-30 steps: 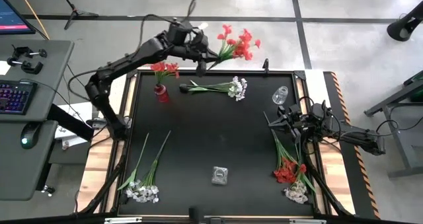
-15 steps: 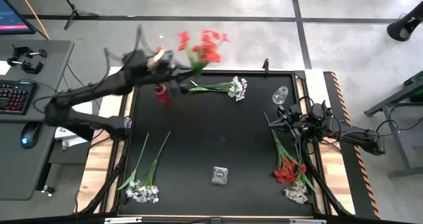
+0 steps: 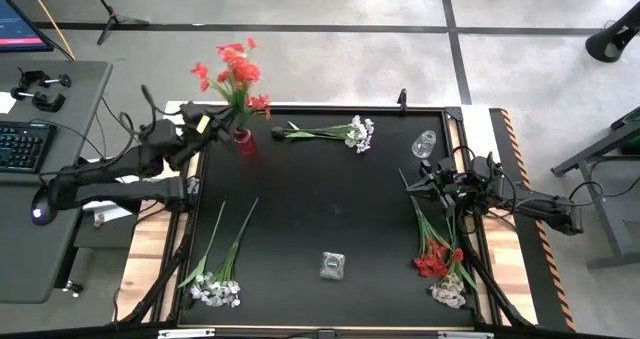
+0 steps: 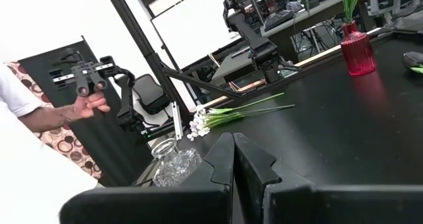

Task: Sort flowers into vase by color
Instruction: Put the top orange flowers into the red vase

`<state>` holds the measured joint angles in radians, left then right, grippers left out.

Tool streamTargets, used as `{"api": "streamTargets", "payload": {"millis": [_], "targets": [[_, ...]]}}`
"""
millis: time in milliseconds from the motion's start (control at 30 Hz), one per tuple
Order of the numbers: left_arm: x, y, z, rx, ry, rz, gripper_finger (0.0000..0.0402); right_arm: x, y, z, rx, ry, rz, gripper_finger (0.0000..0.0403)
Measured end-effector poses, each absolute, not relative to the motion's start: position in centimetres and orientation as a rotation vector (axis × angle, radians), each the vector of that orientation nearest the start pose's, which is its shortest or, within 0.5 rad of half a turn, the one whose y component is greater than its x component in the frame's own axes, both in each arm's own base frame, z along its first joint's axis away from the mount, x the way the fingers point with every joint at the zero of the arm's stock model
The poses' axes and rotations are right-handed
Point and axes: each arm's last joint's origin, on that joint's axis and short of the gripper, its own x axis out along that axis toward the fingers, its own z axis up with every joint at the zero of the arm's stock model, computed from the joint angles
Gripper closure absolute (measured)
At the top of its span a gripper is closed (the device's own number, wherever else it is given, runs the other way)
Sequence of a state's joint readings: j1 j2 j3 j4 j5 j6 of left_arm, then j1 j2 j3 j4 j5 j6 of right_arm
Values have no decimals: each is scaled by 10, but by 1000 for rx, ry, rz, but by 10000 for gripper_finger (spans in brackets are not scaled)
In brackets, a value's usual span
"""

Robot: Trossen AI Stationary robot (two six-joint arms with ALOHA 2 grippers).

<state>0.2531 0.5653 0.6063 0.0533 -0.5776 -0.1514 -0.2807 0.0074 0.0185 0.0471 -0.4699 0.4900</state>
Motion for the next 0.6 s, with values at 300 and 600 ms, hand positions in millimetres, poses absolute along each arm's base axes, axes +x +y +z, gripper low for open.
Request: {"api": "streamTargets", "payload": {"millis": [300, 600], "targets": [[95, 41, 318, -30, -81, 842, 401, 94, -13, 174, 467, -7, 198, 402], [90, 41, 297, 42, -107, 689, 401, 94, -13, 173, 467, -6, 198, 402]]}}
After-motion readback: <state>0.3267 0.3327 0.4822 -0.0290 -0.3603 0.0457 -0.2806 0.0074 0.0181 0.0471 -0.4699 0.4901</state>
